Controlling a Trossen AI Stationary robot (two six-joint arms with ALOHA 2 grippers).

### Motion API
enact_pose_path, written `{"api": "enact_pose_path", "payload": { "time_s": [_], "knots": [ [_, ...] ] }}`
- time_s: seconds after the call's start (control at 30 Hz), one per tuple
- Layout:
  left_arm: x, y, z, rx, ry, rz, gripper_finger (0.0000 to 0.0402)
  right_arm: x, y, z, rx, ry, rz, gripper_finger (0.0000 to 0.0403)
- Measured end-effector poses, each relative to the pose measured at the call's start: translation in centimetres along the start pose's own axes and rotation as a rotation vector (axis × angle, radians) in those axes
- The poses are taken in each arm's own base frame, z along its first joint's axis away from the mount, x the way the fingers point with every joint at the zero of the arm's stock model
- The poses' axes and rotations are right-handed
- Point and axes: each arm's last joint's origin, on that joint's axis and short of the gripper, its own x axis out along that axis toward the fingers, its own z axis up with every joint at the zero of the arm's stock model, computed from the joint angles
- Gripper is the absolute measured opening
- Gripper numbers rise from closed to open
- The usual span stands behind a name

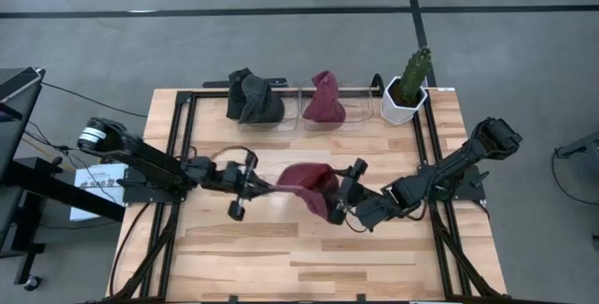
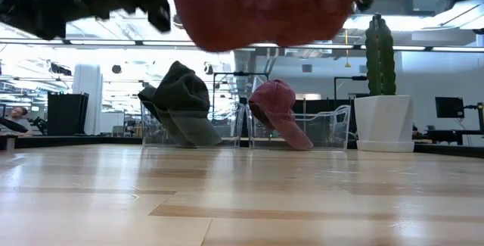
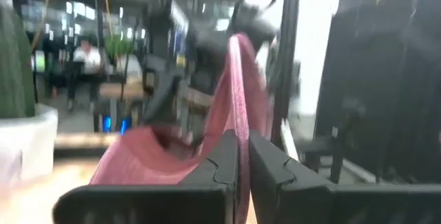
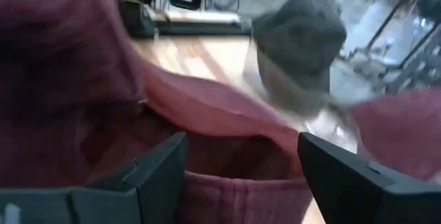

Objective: Pick & Place hat
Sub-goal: Put the red cap into the right transparent bin

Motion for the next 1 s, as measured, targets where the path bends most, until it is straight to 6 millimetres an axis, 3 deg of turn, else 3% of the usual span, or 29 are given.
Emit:
{"api": "enact_pose_path", "payload": {
  "time_s": [0.27,0.53,0.77,1.0],
  "knots": [
    [-2.2,-0.3,5.5,0.038,-0.226,-0.159,0.0014,1.7,-1.0,1.0,0.035,-0.027,0.051,0.027],
    [-3.6,-0.4,7.5,0.051,-0.286,-0.217,0.0015,3.2,-2.1,2.6,0.084,-0.124,0.156,0.027],
    [-3.9,-0.6,7.3,0.058,-0.221,-0.265,0.0015,2.1,-1.4,3.6,-0.018,-0.234,0.167,0.027],
    [-2.6,-1.2,4.8,0.051,-0.087,-0.3,0.0015,1.2,-0.6,4.3,-0.068,-0.331,0.291,0.027]
  ]
}}
